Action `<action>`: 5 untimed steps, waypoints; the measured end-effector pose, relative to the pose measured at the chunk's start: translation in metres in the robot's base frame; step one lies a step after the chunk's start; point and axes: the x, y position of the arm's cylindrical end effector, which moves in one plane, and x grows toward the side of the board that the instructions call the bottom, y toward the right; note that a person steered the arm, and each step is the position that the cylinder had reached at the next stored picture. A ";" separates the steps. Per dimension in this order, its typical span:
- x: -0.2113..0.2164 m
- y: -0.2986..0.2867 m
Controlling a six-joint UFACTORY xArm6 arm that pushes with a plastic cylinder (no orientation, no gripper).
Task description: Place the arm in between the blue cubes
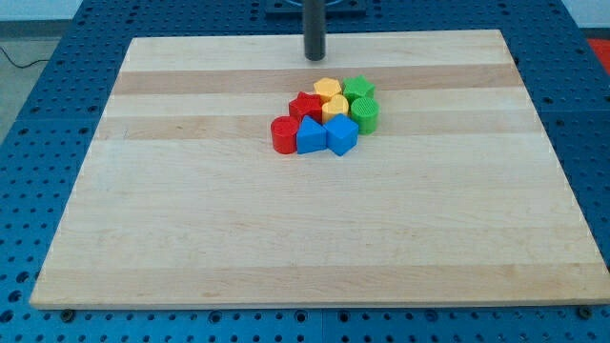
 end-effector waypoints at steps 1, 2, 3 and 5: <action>0.025 0.093; 0.078 0.175; 0.145 0.191; 0.189 0.095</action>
